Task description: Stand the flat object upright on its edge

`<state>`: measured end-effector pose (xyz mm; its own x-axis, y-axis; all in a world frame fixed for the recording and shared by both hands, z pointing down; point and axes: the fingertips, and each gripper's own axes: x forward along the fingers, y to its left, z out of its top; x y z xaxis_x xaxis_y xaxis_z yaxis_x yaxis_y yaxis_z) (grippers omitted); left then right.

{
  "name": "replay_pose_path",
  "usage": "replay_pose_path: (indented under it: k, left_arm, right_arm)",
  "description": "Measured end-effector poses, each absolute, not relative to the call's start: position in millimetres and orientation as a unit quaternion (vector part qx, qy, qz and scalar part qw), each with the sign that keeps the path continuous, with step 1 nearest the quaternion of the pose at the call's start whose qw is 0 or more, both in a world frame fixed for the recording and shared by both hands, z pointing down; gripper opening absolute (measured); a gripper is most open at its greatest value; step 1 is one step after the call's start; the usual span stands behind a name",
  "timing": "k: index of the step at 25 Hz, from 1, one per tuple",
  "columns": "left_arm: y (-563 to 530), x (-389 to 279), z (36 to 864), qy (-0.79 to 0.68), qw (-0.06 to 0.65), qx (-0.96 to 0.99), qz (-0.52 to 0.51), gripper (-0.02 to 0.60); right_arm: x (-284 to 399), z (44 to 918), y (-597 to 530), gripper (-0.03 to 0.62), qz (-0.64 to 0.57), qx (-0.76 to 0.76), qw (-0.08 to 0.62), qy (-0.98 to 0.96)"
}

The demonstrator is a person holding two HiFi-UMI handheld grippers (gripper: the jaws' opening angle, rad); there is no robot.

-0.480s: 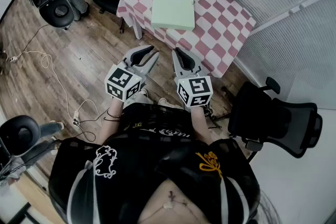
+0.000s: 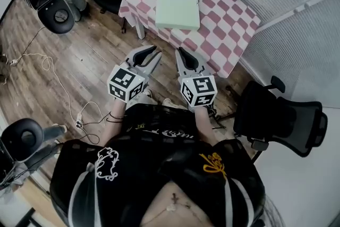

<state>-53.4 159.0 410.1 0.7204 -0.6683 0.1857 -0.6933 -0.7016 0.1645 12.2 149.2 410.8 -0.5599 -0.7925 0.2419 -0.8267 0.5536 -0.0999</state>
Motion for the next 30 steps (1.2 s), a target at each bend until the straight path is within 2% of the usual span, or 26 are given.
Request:
replay_pose_path:
  k: [16,30]
  left_arm:
    - [145,-94,428,-0.347,0.126,0.927,0.059,0.098]
    - [96,-87,445,-0.343,0.150,0.925,0.061,0.098]
  right_arm:
    - [-26,436,140,0.035,0.123,0.476,0.109,-0.864]
    - [-5,453,96,0.035,0.141,0.491,0.123,-0.851]
